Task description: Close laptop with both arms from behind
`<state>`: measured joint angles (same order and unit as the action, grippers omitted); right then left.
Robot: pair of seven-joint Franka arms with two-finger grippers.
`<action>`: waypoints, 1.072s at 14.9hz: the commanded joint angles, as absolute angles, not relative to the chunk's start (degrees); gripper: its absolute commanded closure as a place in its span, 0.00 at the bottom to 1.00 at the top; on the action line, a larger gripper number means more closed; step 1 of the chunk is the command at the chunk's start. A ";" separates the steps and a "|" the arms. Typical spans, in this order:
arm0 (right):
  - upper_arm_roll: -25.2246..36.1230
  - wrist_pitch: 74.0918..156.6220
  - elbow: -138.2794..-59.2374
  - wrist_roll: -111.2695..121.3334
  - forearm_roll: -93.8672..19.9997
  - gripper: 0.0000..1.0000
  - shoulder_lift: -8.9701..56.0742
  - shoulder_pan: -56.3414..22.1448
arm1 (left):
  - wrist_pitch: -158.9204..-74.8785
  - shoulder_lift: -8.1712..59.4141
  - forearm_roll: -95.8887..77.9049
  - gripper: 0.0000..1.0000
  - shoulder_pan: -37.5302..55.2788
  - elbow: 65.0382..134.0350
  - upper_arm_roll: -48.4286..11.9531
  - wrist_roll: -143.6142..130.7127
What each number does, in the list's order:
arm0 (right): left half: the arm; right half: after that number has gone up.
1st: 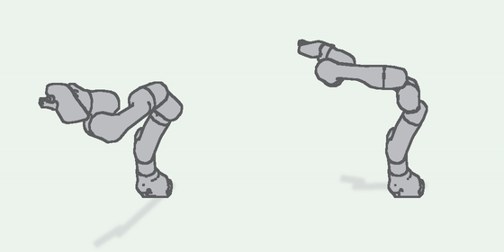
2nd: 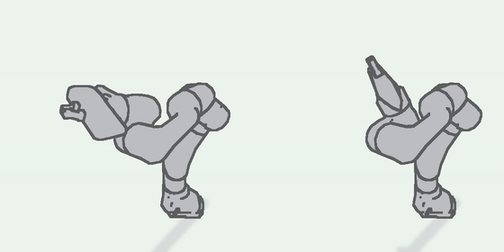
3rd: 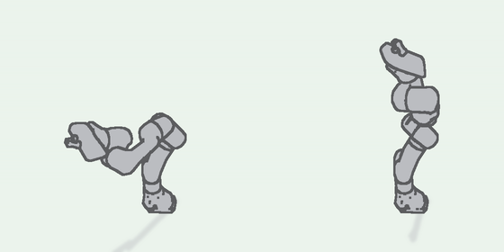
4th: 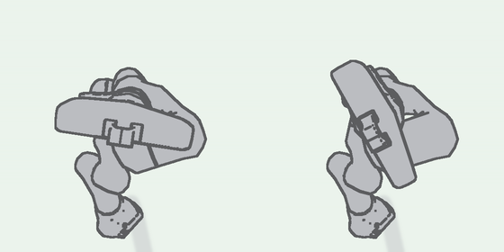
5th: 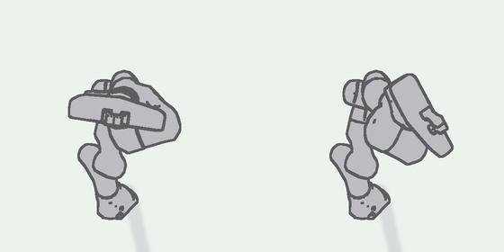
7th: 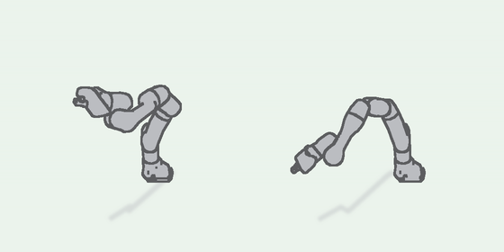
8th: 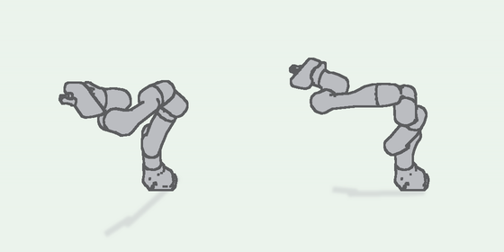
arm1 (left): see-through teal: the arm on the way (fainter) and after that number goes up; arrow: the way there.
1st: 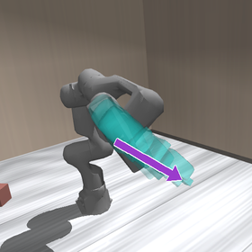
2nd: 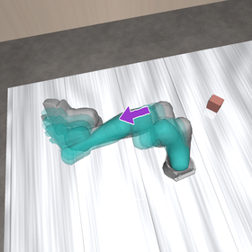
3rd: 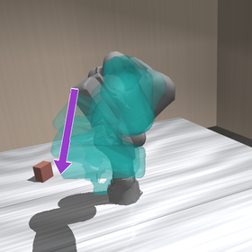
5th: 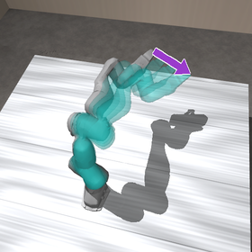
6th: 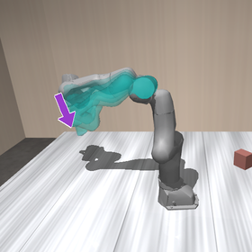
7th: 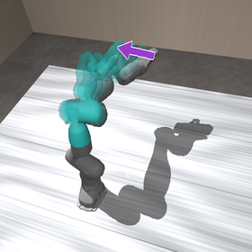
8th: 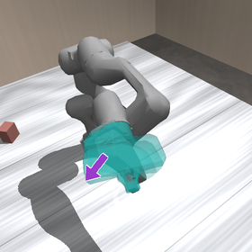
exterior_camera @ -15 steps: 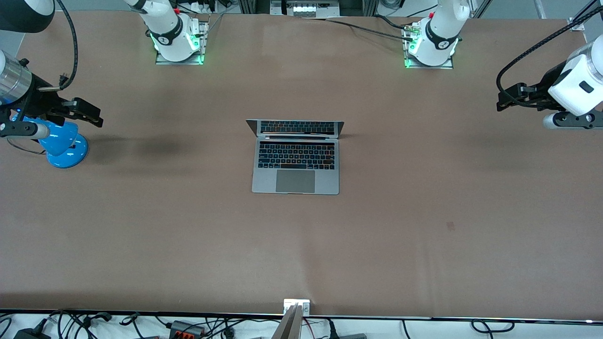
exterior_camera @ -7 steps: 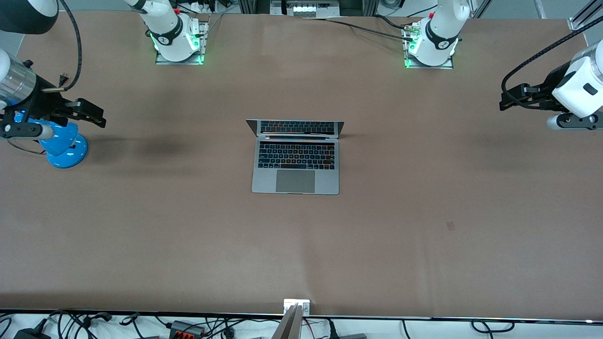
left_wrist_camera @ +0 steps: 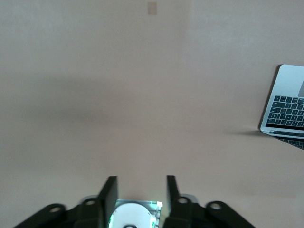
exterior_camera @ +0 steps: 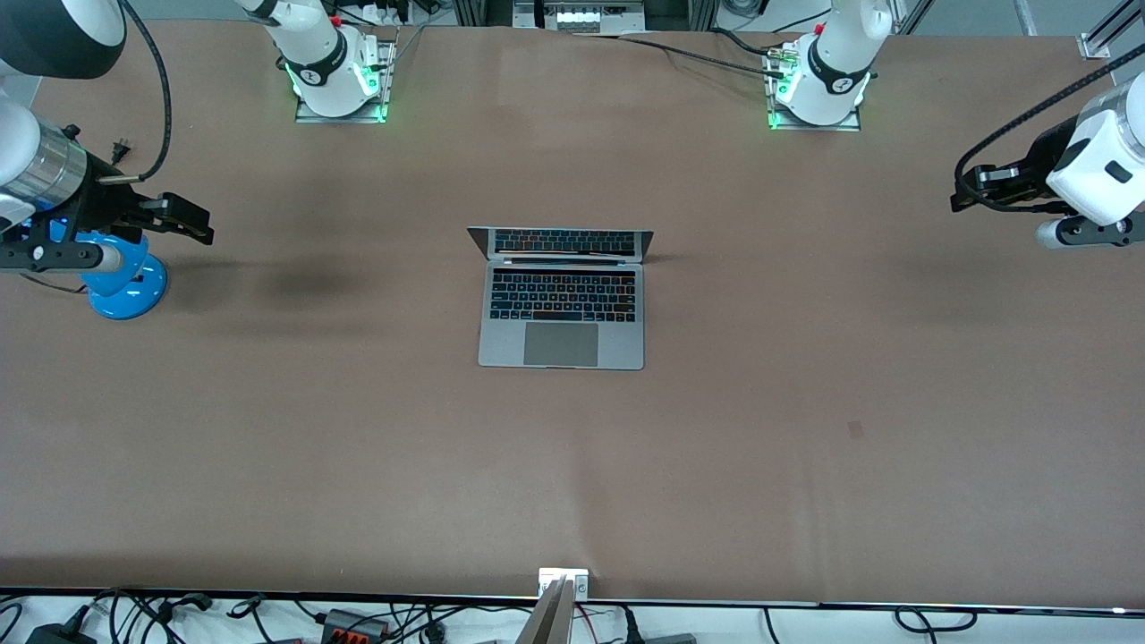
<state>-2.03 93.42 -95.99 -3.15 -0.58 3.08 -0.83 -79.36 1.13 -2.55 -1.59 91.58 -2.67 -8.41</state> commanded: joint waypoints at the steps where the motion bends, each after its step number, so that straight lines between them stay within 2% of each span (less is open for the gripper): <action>1: -2.11 92.20 -93.69 -1.94 -0.79 0.00 6.40 -0.79 | -76.12 1.06 -3.96 0.84 -2.02 90.44 -3.08 -8.89; 2: -2.11 92.20 -93.69 -1.93 -0.79 0.00 7.55 -0.79 | -74.81 0.97 -3.87 0.99 -1.93 90.27 -3.08 -6.18; 5: -2.11 92.11 -93.95 -2.37 -0.88 0.00 7.65 -1.05 | -74.09 0.97 -4.04 0.99 -1.93 90.18 -3.08 -3.78; 6: -2.20 91.07 -94.04 -2.90 -0.88 0.19 7.65 -1.14 | -74.35 0.97 -4.22 0.99 -1.93 90.26 -3.08 -3.87; 7: -2.20 89.23 -94.04 -2.90 -0.97 0.44 7.65 -1.14 | -74.09 1.31 -5.78 0.99 -2.02 90.44 -2.90 -4.04; 9: -2.28 87.72 -94.48 -2.99 -0.97 0.72 7.30 -1.23 | -74.44 1.23 -8.26 0.99 -2.90 90.70 -2.46 -6.14; 10: -2.29 87.02 -94.66 -2.99 -0.97 0.79 7.21 -1.32 | -74.10 1.40 -8.26 0.99 -2.81 90.88 -2.55 -6.15; 13: -2.29 84.99 -96.84 -2.99 -3.15 0.86 5.72 -1.32 | -73.74 1.67 -9.31 0.99 -2.90 91.14 -2.72 -5.55; 15: -2.29 85.16 -102.01 -3.25 -5.79 0.94 2.30 -1.41 | -71.82 2.98 -9.49 0.96 -2.11 91.23 -3.16 -5.27; 16: -2.29 85.17 -104.39 -3.25 -6.50 0.94 0.63 -1.41 | -71.81 2.99 -9.75 0.96 -2.11 91.23 -3.16 -5.45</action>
<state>-2.20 84.90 -97.87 -2.96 -4.46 5.94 -1.30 -73.03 2.02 -8.27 -2.29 91.66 -2.94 -5.70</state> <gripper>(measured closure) 0.894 0.978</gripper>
